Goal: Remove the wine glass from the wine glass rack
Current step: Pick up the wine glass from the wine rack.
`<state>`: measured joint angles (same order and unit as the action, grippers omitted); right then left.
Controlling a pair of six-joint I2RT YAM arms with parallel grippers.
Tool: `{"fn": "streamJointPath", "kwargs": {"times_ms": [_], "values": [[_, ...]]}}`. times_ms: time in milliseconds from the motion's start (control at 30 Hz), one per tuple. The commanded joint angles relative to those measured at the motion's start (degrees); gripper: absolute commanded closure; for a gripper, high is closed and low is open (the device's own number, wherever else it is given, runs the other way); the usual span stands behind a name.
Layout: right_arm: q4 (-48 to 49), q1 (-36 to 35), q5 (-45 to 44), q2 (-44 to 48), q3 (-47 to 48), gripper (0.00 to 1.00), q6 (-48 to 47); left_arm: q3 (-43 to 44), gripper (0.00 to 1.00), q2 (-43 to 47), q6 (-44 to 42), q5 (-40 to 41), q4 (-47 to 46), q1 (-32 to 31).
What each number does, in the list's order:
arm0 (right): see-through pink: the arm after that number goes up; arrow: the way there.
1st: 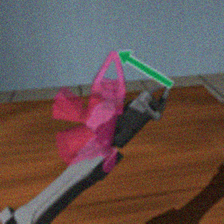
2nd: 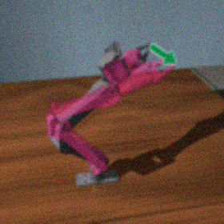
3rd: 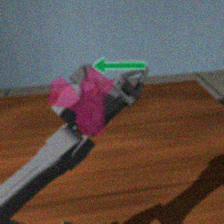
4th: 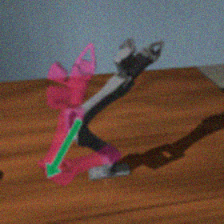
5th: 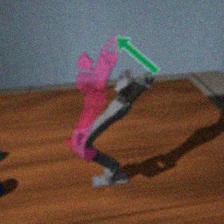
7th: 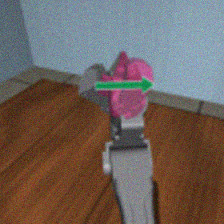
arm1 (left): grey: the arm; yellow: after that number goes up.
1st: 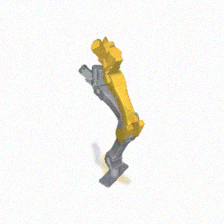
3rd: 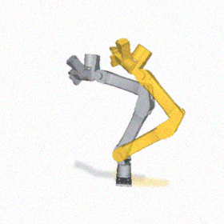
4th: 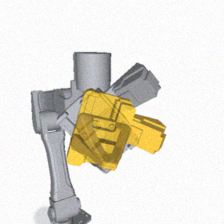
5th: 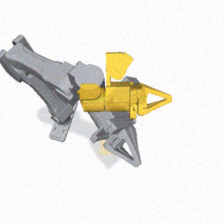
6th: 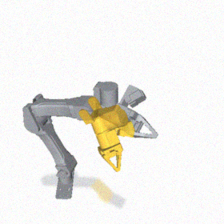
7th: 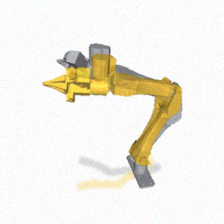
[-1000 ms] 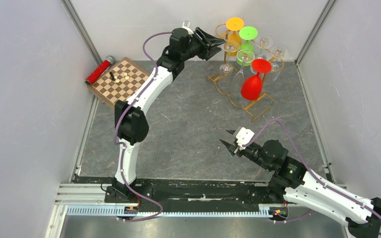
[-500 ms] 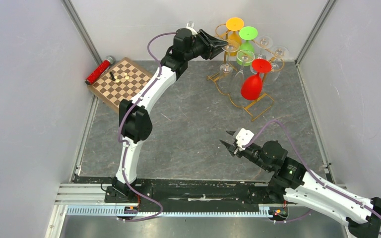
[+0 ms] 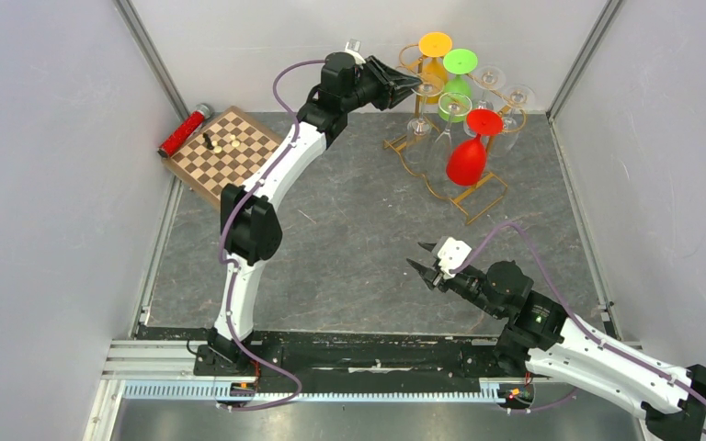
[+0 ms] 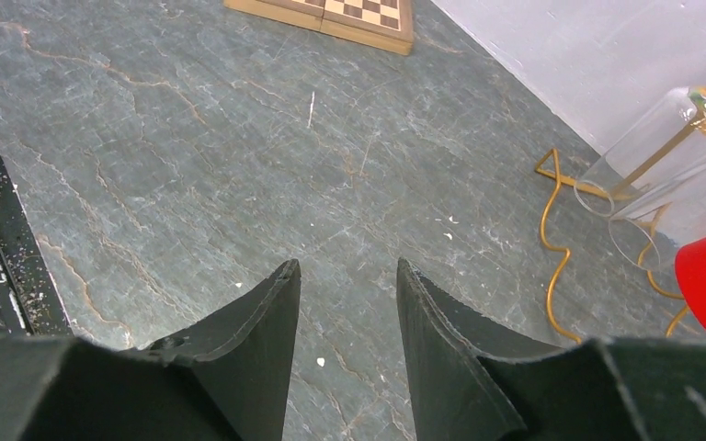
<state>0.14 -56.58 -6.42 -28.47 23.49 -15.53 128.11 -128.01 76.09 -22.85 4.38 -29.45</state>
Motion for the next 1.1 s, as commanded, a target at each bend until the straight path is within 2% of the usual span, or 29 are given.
{"fn": "streamJointPath", "kwargs": {"times_ms": [0,267,367,400,1067], "values": [[2.6,-0.6,-0.9,0.0,-0.3,0.54,0.7,2.6,0.75,0.3,1.2,-1.1,-0.5,-0.2],[2.7,-0.8,-1.1,-0.3,-0.1,0.54,0.8,2.5,0.82,0.6,1.1,-1.3,-0.5,-0.2],[2.6,-0.9,-1.4,-0.3,-0.2,0.54,0.7,2.5,0.97,0.7,1.0,-1.3,-0.4,-0.2],[2.7,-0.9,-1.4,-0.3,-0.2,0.54,0.7,2.5,0.98,0.8,1.0,-1.4,-0.5,-0.2],[2.9,-1.6,-2.3,-1.2,0.2,0.54,0.9,2.6,0.98,3.8,0.6,-1.8,-0.2,0.2]]}}
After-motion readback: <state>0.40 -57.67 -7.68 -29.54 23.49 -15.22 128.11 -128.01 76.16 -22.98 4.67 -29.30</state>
